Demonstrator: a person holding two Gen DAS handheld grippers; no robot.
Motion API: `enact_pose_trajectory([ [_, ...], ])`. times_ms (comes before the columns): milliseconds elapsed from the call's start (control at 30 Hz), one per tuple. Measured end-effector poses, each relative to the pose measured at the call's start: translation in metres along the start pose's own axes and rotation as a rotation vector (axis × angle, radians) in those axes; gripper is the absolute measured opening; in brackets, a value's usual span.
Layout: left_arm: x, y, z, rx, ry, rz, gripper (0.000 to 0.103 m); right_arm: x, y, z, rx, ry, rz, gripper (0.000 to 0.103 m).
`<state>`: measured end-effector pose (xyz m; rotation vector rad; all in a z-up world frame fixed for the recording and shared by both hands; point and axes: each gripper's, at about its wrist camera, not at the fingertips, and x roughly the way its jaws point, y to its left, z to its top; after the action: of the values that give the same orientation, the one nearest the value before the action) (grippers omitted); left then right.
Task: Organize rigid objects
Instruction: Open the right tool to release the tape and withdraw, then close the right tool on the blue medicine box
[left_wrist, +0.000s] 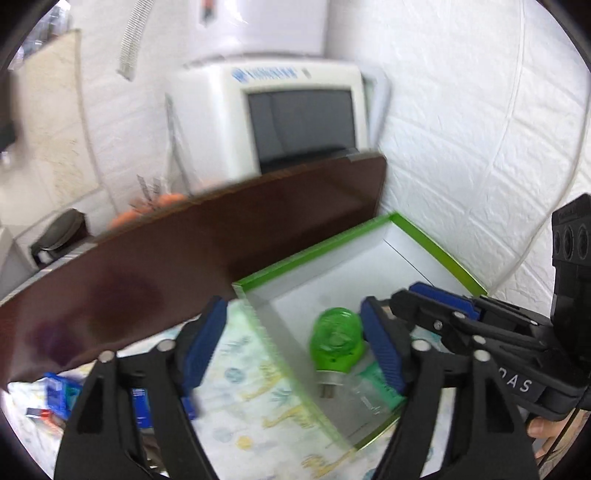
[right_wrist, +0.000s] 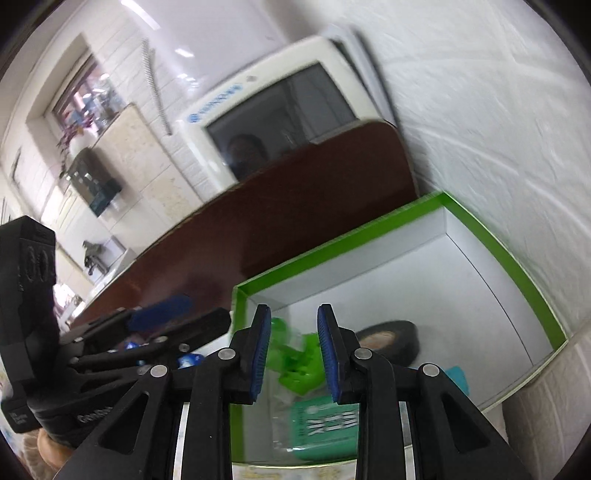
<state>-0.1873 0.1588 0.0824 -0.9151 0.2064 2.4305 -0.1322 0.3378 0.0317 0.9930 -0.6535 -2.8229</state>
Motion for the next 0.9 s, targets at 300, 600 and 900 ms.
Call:
enact_pose_trajectory([
  [300,-0.098,0.074,-0.034,-0.073,-0.185,0.341,0.102,0.002,0.106,-0.025,-0.229,0.032,0.093,0.058],
  [600,-0.075,0.143,-0.086,-0.17,0.016,0.345,0.1,0.073,0.141,-0.065,-0.12,0.271,0.159,0.062],
  [900,-0.002,0.178,-0.102,-0.335,0.196,0.191,0.074,0.131,0.137,-0.075,0.012,0.357,0.067,0.059],
])
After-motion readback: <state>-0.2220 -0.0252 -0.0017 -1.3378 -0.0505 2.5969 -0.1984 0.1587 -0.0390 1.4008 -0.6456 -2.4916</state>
